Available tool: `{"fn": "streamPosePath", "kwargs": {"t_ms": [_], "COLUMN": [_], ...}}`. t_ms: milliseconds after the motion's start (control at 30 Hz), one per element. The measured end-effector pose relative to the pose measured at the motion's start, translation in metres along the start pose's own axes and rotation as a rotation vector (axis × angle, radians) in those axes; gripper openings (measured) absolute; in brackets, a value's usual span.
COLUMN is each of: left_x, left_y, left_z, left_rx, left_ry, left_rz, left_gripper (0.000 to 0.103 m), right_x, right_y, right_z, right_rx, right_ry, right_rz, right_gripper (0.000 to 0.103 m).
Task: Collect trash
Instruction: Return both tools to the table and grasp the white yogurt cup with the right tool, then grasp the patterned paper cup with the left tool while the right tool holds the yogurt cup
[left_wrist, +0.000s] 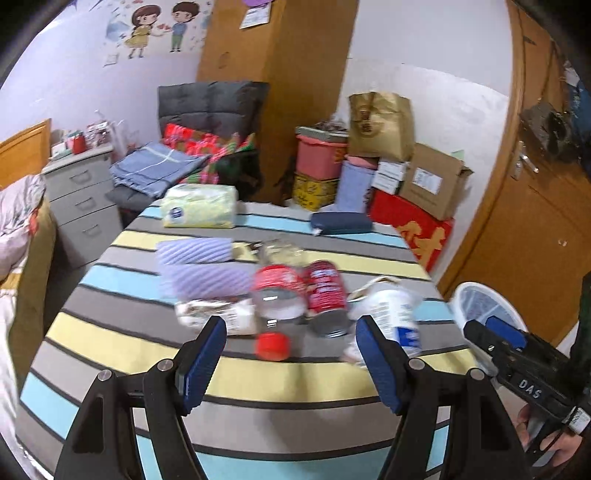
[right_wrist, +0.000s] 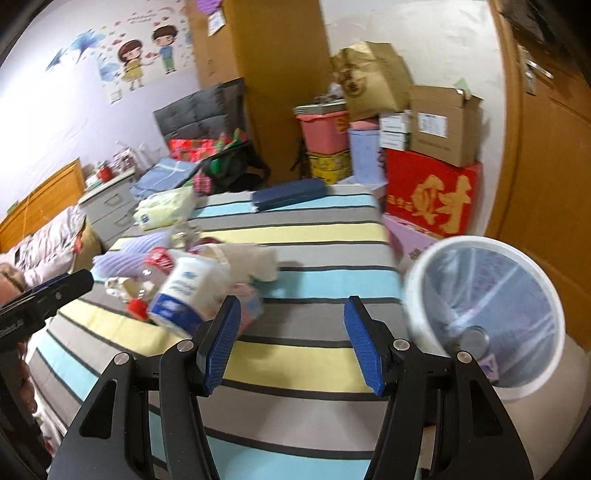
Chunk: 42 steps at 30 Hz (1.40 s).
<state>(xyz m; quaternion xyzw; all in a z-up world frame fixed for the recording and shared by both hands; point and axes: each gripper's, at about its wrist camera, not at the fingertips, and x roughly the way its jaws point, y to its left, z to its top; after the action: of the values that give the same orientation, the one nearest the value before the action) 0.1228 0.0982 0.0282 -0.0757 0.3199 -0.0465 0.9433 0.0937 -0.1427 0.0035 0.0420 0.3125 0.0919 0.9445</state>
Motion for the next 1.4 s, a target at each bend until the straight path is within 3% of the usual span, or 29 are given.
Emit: {"fn": "streamPosePath", "kwargs": {"t_ms": [267, 467, 933, 1267, 1400], "left_x": [0.007, 0.023, 0.085, 0.102, 0.098], "left_y": [0.048, 0.071, 0.082, 0.079, 0.072], "left_z": [0.001, 0.006, 0.018, 0.01, 0.003], "left_rx": [-0.043, -0.047, 0.015, -0.011, -0.007], "left_ry": [0.022, 0.051, 0.142, 0.202, 0.203], "left_rz": [0.036, 0.022, 0.001, -0.114, -0.116], "left_gripper": [0.074, 0.075, 0.075, 0.077, 0.077], "right_x": [0.017, 0.028, 0.047, 0.04, 0.037], "right_y": [0.037, 0.051, 0.069, 0.066, 0.063], "right_z": [0.003, 0.006, 0.005, 0.004, 0.002], "right_rx": [-0.027, -0.018, -0.059, -0.062, -0.057], "right_ry": [0.029, 0.057, 0.121, 0.119, 0.11], "right_rz": [0.057, 0.066, -0.014, -0.007, -0.013], "right_gripper": [0.06, 0.061, 0.061, 0.056, 0.055]}}
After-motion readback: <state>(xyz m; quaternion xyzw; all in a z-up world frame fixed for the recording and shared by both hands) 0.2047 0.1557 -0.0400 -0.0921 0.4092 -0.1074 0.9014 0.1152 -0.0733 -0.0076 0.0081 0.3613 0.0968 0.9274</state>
